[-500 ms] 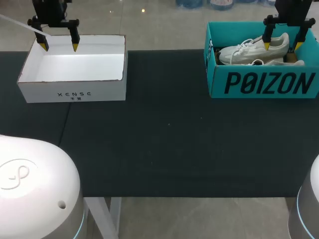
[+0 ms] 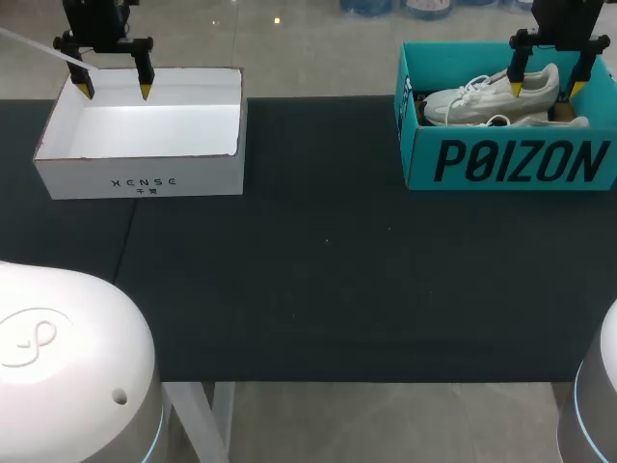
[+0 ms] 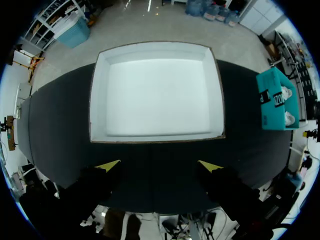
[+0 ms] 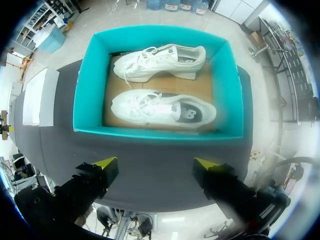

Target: Take the shoe out of the shoebox, open the shoe tongue, remove and reinsert the insole, then place the shoe into the shoebox

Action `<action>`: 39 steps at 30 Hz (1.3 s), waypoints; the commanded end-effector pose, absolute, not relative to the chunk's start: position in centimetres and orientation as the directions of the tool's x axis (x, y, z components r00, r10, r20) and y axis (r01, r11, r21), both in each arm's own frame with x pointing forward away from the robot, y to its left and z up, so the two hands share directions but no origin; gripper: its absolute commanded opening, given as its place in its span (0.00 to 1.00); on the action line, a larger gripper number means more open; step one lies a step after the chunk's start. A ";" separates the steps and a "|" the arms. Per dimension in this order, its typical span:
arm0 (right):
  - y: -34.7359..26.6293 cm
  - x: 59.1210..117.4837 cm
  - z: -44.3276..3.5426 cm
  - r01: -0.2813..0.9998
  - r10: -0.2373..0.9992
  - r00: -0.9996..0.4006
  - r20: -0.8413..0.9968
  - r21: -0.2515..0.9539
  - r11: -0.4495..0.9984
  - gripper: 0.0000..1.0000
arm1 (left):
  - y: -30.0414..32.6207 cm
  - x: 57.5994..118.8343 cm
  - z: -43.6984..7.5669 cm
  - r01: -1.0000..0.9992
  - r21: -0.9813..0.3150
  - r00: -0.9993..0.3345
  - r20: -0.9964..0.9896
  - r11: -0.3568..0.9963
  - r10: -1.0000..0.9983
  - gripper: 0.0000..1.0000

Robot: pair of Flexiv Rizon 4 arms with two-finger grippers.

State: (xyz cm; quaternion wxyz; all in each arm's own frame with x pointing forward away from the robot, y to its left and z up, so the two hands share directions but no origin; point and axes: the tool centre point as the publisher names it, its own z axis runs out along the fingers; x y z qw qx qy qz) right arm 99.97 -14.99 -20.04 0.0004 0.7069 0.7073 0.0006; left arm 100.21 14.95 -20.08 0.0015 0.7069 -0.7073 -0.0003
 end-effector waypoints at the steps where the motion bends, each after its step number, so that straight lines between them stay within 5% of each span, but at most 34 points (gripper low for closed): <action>1: -15.0 100.0 -20.0 1.000 1.000 0.000 0.000 0.001 0.000 1.00 | 15.0 100.2 -20.0 -1.000 0.003 0.000 0.001 0.000 -1.000 1.00; 25: -15.0 100.0 -20.0 1.000 1.000 0.000 0.000 0.001 0.000 1.00 | 15.0 100.2 -20.0 -1.000 0.003 0.000 0.001 0.000 -1.000 1.00; 39: -26.4 104.1 -22.0 0.997 0.997 -0.070 -0.034 0.012 0.071 1.00 | 15.0 100.2 -20.0 -1.000 0.003 0.000 0.001 0.000 -1.000 1.00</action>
